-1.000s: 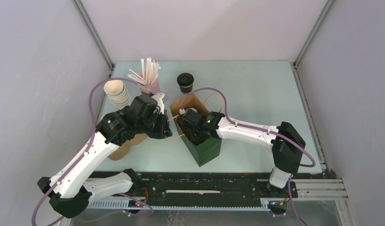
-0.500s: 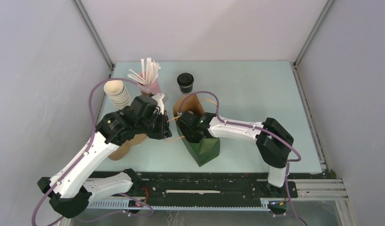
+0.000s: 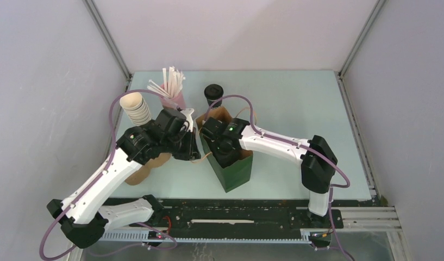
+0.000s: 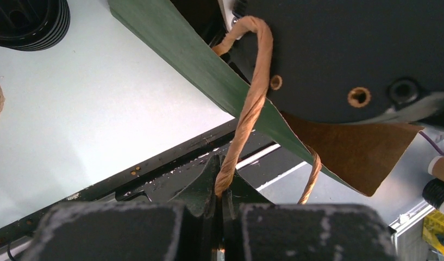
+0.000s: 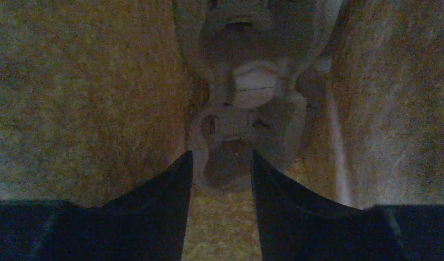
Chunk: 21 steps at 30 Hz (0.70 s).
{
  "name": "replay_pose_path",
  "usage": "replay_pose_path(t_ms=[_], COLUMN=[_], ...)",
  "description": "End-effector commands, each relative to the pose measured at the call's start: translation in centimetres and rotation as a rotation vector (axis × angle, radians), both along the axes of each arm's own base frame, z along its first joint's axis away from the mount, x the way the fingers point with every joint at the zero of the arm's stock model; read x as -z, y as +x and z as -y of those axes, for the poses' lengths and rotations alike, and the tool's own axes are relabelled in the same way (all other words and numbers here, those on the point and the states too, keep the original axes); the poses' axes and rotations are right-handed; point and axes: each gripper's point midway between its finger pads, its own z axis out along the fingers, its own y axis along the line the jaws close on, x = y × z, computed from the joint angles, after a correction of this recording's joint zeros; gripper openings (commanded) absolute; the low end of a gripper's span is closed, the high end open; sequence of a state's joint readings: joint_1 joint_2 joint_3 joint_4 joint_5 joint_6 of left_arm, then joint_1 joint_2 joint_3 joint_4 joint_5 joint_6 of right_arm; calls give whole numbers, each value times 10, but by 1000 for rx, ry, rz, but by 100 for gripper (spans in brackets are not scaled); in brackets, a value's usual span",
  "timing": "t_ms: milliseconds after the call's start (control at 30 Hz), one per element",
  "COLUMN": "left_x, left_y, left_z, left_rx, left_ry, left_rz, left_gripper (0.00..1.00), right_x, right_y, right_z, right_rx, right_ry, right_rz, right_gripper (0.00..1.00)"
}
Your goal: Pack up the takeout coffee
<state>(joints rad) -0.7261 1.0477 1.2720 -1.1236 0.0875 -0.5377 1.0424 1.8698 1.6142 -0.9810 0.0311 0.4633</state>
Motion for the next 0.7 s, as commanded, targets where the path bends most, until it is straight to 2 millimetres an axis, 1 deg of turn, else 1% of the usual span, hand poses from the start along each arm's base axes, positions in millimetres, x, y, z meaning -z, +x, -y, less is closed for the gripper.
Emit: replay_pose_path(t_ms=[0,100,233,400,667], left_x=[-20,-20,-18,-18,-16], left_y=[3,1,-1,-1,-1], left_z=[11,12,11,8,6], left_rx=[46,50,48,27,23], left_ry=[-69,-78,-82,-80,-77], left_rz=[46,43,38,47,46], left_gripper=[2,1,1,1,0], right_x=[2,11,19,30,57], right_y=[7,17,19,23,18], right_z=[-7,-14,-16,-7,-3], right_rx=[98,185,235,277,261], right_ry=[36,54,90,86,15], right_rz=[-4,4,10,20,-29], right_gripper=[50,48,47,47,47])
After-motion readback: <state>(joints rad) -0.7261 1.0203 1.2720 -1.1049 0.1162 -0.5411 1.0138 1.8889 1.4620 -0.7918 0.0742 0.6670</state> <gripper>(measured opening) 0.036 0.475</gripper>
